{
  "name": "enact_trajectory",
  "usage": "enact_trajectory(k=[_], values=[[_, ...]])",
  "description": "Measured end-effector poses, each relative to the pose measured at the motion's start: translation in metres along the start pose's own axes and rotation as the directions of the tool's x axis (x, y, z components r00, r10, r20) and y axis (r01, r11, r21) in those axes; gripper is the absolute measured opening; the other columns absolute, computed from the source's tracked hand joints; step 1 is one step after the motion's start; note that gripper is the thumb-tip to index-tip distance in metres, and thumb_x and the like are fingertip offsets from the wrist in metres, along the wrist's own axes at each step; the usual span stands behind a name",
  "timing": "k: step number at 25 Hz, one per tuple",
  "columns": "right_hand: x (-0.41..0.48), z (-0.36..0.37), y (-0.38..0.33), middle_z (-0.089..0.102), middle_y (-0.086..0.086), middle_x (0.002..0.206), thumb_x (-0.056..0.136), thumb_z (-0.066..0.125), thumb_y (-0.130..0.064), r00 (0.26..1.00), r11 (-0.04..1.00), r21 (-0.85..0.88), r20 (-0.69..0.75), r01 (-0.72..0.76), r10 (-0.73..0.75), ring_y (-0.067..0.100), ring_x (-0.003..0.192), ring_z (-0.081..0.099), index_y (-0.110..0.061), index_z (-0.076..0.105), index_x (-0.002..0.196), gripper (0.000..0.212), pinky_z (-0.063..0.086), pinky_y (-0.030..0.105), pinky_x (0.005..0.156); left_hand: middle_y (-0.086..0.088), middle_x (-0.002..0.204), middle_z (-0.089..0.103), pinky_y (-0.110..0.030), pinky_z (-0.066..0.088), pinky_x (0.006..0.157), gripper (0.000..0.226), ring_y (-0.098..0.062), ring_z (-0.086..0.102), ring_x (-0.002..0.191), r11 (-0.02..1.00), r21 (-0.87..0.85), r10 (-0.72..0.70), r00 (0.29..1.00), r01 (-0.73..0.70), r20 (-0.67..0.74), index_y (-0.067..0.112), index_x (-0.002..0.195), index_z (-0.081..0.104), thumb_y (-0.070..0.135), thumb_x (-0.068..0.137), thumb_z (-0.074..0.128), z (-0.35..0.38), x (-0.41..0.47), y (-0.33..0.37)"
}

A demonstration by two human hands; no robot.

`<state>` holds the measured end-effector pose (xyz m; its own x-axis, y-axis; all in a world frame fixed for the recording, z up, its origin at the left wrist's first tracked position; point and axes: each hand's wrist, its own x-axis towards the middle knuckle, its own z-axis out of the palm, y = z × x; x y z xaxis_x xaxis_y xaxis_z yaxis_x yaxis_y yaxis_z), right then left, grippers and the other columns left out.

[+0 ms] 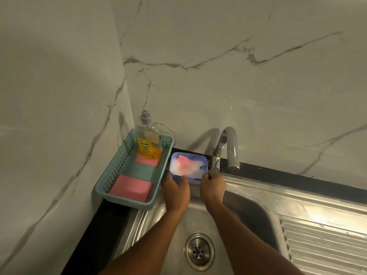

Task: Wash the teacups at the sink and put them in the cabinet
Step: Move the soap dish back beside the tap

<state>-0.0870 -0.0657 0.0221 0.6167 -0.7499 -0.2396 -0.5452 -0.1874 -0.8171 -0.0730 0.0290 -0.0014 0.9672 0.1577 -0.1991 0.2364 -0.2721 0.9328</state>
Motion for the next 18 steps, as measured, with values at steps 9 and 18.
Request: enact_trajectory(k=[9, 18], values=[[0.037, 0.033, -0.016, 0.070, 0.020, 0.094, 0.102, 0.053, -0.020, 0.993, 0.999, 0.033, -0.110, -0.043, 0.046, 0.034, 0.089, 0.064, 0.002, 0.073, 0.093, 0.031, 0.035, 0.027, 0.070, -0.012, 0.117, 0.068, -0.038, 0.052, 0.089, 0.066, -0.025, 0.065, 0.101, 0.992, -0.121, -0.011, 0.986, 0.032, 0.168, 0.009, 0.137, 0.055, 0.032, 0.075, 0.053, 0.011, 0.034, 0.017], [0.034, 0.042, -0.011, 0.070, 0.016, 0.091, 0.100, 0.057, -0.019, 0.996, 1.000, 0.023, -0.090, 0.021, -0.019, 0.030, 0.084, 0.064, 0.000, 0.070, 0.091, 0.024, 0.037, 0.027, 0.065, -0.015, 0.125, 0.062, -0.009, 0.042, 0.055, 0.075, -0.008, 0.058, 0.085, 0.977, -0.148, -0.095, 0.938, 0.151, 0.332, 0.025, 0.158, 0.028, 0.005, 0.092, 0.058, 0.012, 0.040, 0.027]])
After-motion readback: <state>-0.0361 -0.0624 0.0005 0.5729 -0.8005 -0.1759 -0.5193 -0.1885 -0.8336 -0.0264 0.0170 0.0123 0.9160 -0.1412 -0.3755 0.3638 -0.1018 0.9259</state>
